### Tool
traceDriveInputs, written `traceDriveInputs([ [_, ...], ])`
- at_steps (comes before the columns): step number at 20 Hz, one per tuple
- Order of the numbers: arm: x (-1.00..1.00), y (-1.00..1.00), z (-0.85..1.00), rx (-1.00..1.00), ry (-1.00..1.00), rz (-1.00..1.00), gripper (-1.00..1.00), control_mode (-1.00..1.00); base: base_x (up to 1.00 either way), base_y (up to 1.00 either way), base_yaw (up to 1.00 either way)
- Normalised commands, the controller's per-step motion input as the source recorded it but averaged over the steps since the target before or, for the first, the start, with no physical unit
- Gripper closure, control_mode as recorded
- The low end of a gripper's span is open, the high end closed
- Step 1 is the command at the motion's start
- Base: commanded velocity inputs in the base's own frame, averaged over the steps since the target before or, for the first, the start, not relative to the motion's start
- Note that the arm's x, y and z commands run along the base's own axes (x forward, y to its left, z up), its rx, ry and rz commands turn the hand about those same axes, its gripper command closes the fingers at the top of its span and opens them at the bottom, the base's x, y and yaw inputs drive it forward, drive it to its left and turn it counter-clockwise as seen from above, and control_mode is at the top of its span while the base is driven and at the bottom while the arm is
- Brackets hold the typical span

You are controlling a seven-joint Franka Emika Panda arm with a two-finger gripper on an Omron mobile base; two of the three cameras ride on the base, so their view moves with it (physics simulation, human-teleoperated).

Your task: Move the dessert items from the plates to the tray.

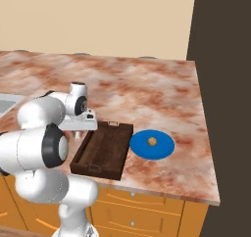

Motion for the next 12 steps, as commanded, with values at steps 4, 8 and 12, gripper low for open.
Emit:
traceDriveInputs([
  [4,-0.22,-0.83,0.03,-0.08,0.00,-0.23,1.00,-1.00,0.00,0.00,0.00],
  [8,-0.18,-0.81,0.01,-0.08,0.00,-0.21,1.00,-1.00,0.00,0.00,0.00],
  [12,-0.13,-0.64,-0.11,-0.10,0.00,-0.15,1.00,-1.00,0.00,0.00,0.00],
])
